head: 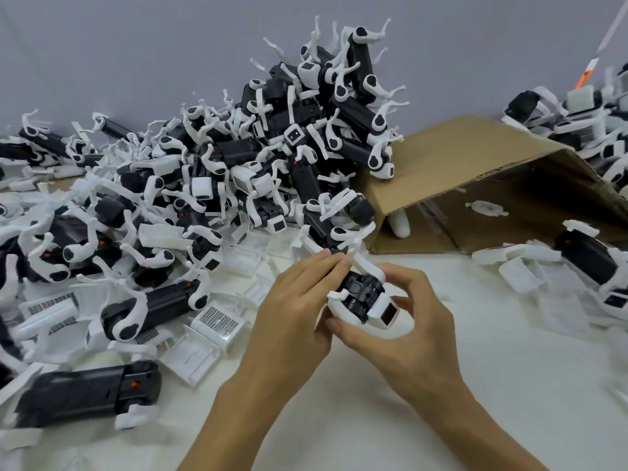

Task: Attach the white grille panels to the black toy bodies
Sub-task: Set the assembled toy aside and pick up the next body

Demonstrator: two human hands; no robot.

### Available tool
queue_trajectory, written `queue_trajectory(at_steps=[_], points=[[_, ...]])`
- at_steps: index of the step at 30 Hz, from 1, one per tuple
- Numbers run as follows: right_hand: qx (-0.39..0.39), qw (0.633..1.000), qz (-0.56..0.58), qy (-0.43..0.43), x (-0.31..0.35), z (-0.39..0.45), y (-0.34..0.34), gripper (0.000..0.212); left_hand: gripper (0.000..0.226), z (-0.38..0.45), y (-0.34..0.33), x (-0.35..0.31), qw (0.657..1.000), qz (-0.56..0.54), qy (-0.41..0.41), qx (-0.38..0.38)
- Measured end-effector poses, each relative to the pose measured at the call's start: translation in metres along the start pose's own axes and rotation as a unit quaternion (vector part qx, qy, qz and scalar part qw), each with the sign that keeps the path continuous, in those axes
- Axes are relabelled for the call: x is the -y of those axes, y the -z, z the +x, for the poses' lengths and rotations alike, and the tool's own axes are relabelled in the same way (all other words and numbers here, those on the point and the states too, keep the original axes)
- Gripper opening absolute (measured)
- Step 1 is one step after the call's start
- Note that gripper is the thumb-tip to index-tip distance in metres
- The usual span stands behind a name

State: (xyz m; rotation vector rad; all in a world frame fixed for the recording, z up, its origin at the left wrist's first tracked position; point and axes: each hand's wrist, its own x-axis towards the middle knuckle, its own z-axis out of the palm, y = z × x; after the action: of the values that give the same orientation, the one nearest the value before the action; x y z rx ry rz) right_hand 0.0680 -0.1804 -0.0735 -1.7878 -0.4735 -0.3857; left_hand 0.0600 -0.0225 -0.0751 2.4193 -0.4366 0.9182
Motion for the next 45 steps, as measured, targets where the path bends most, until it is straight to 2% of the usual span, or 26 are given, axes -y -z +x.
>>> queue_trajectory(at_steps=[6, 10, 13, 15, 18, 19, 20, 21, 22, 23, 24, 25, 26, 28, 30, 32, 36, 45], points=[[0.007, 0.996, 0.055, -0.072, -0.002, 0.001, -0.001, 0.059, 0.067, -0.002, -0.003, -0.003, 1.000, 0.001, 0.007, 0.000], [-0.045, 0.989, 0.078, -0.121, -0.002, 0.003, 0.002, 0.056, 0.059, 0.000, -0.004, -0.011, 0.999, 0.024, -0.031, -0.024], [-0.053, 0.981, 0.079, -0.168, -0.004, 0.008, 0.003, 0.074, 0.064, 0.002, -0.006, -0.016, 0.994, 0.068, -0.047, -0.072], [-0.048, 0.978, 0.098, -0.180, -0.004, 0.011, 0.002, 0.094, 0.064, 0.001, -0.006, -0.014, 0.991, 0.039, -0.041, -0.124], [-0.058, 0.970, 0.180, -0.155, -0.002, 0.012, 0.002, 0.093, 0.053, 0.000, -0.001, -0.015, 0.976, -0.106, 0.028, -0.188], [-0.056, 0.970, 0.191, -0.143, 0.000, 0.011, 0.002, 0.091, 0.044, 0.001, 0.001, -0.016, 0.959, -0.174, 0.084, -0.207], [-0.052, 0.972, 0.187, -0.131, 0.000, 0.010, 0.003, 0.086, 0.035, 0.003, 0.003, -0.018, 0.927, -0.260, 0.157, -0.222], [-0.048, 0.976, 0.176, -0.121, 0.000, 0.008, 0.002, 0.076, 0.028, 0.006, 0.006, -0.019, 0.870, -0.366, 0.237, -0.229], [-0.040, 0.980, 0.161, -0.110, 0.000, 0.007, 0.002, 0.065, 0.024, 0.009, 0.009, -0.019, 0.795, -0.474, 0.308, -0.223], [-0.027, 0.985, 0.143, -0.094, 0.001, 0.005, 0.001, 0.054, 0.023, 0.011, 0.011, -0.019, 0.716, -0.562, 0.358, -0.207], [-0.008, 0.990, 0.122, -0.069, 0.002, 0.003, 0.001, 0.047, 0.027, 0.013, 0.013, -0.019, 0.653, -0.622, 0.390, -0.188], [0.019, 0.994, 0.097, -0.034, 0.002, 0.001, 0.000, 0.045, 0.032, 0.014, 0.014, -0.019, 0.606, -0.658, 0.413, -0.171], [0.047, 0.996, 0.072, 0.005, 0.002, -0.001, -0.001, 0.047, 0.036, 0.015, 0.016, -0.020, 0.575, -0.677, 0.430, -0.158], [0.083, 0.993, 0.037, 0.074, 0.001, -0.004, -0.004, 0.054, 0.040, 0.014, 0.016, -0.023, 0.545, -0.697, 0.445, -0.140], [0.082, 0.991, 0.020, 0.105, -0.001, -0.005, -0.006, 0.054, 0.038, 0.013, 0.015, -0.027, 0.558, -0.689, 0.447, -0.116], [0.069, 0.990, 0.006, 0.124, -0.001, -0.004, -0.006, 0.044, 0.038, 0.013, 0.013, -0.031, 0.578, -0.679, 0.441, -0.101], [0.050, 0.989, 0.000, 0.136, -0.001, -0.004, -0.005, 0.031, 0.041, 0.013, 0.012, -0.036, 0.575, -0.689, 0.429, -0.097], [0.049, 0.990, 0.007, 0.134, 0.001, -0.006, -0.006, 0.030, 0.034, 0.013, 0.012, -0.037, 0.598, -0.685, 0.403, -0.111]])
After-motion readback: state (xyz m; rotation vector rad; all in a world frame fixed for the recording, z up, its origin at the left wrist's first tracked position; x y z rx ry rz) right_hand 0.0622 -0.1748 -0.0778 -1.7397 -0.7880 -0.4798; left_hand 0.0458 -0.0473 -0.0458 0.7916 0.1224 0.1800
